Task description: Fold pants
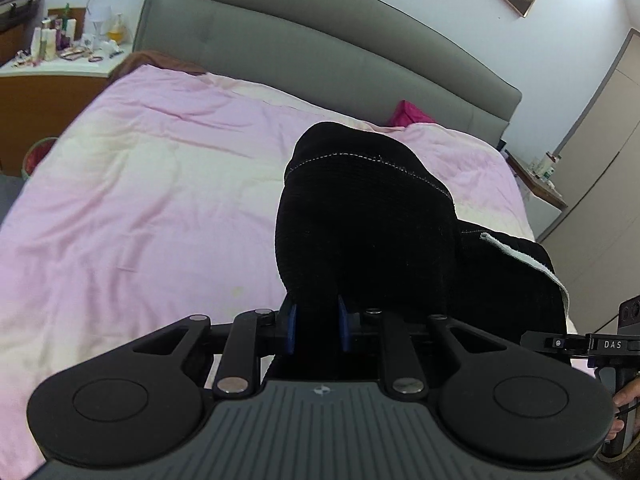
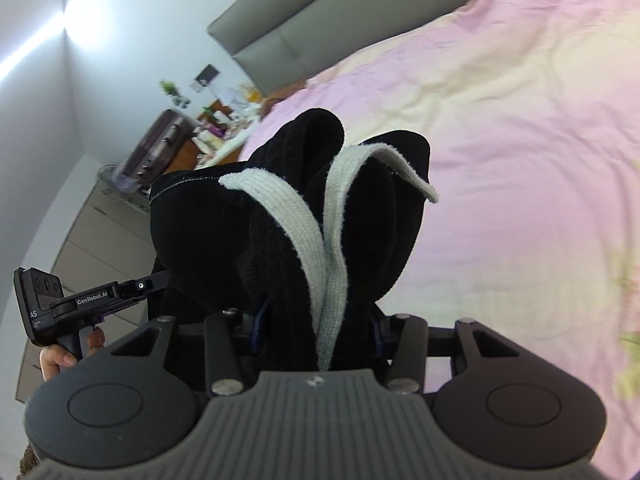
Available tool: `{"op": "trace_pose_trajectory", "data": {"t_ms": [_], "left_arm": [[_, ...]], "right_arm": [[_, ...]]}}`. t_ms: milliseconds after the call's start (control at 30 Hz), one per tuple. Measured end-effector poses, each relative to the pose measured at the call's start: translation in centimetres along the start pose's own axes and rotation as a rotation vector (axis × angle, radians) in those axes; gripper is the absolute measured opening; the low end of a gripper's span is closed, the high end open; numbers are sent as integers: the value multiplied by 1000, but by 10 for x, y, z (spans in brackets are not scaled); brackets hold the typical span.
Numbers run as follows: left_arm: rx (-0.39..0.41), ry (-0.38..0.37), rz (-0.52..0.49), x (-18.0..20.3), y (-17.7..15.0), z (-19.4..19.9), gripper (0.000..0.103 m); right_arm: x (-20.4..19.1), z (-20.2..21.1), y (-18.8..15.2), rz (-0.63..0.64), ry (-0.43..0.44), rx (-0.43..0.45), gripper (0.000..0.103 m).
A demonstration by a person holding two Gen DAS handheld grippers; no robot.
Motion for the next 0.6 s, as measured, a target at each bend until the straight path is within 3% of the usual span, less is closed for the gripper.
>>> {"op": "trace_pose_trajectory", "data": {"t_ms": [133, 267, 400, 600], "left_arm": [[-11, 77, 23, -56, 10, 16, 22], [-44, 130, 79, -113, 4, 7, 22], [-97, 156, 143, -166, -8, -25, 22], [-179, 159, 209, -226, -28, -87, 22]], "right_arm": [[-50, -56, 2, 11, 71, -33, 43], [-81, -123, -10, 5, 123, -100, 43], [-89, -185, -27, 1, 143, -161, 43], [-63, -271, -34, -34, 108, -250, 43]]}}
Point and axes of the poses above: each gripper's, at about its wrist camera, not at the fingertips, and z roughly against the way its jaws point, x to its right, y to its top, the point moved 10 cm from there along -z, roughly the way its jaws point, and after that the axes turned 4 degrees about -x, right-handed, at the moved point
